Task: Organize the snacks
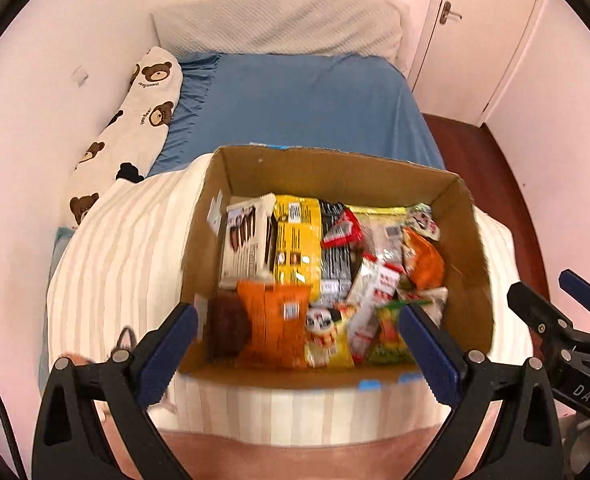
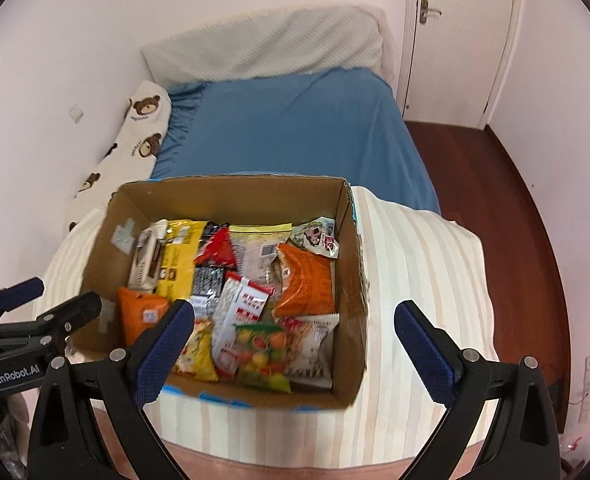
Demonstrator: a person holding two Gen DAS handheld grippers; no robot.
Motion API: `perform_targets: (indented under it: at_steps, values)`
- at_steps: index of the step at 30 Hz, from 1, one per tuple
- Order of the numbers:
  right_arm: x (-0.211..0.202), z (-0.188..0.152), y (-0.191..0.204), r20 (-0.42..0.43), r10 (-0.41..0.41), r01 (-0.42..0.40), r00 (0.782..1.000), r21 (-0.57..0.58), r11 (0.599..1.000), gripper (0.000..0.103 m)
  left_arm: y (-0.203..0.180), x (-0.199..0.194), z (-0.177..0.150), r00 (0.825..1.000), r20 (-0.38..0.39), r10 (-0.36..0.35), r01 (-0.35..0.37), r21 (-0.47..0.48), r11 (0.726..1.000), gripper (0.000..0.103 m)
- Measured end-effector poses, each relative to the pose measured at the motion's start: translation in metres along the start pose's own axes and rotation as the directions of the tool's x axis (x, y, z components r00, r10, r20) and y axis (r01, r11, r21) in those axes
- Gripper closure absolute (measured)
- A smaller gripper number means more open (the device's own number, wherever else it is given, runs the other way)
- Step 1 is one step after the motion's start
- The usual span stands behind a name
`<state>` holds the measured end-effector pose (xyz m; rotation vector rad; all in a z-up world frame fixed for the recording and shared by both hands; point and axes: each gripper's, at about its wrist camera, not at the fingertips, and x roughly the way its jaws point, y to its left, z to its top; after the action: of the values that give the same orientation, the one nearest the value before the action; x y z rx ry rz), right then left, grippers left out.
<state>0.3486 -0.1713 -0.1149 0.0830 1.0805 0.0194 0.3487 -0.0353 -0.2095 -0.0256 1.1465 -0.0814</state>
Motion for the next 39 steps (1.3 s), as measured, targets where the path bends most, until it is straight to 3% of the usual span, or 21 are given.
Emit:
perform_targets:
  at_steps: [10, 20, 29, 39]
  values:
    - [-0.09, -0.064, 0.013, 0.105, 0.039, -0.036, 0.994, -0.033, 0.999, 0.0, -0.003, -0.084, -0.063, 0.993, 0.12, 0.0, -0.002, 0.015, 1.0, 0.0]
    - [-0.187, -0.122, 0.009, 0.232, 0.05, -0.047, 0.972, -0.019, 0.999, 0.0, -0.001, -0.152, -0.119, 0.977, 0.211, 0.018, -0.019, 0.003, 1.0, 0.0]
    - [-0.24, -0.151, 0.012, 0.289, 0.06, -0.054, 0.955, -0.031, 0.998, 0.0, -0.003, -0.192, -0.154, 0.961, 0.269, 0.062, -0.066, 0.006, 0.998, 0.0]
    - [-0.268, -0.169, 0.017, 0.326, 0.057, -0.045, 0.944, -0.046, 0.998, 0.0, -0.006, -0.216, -0.164, 0.945, 0.322, 0.053, -0.051, -0.015, 0.999, 0.0]
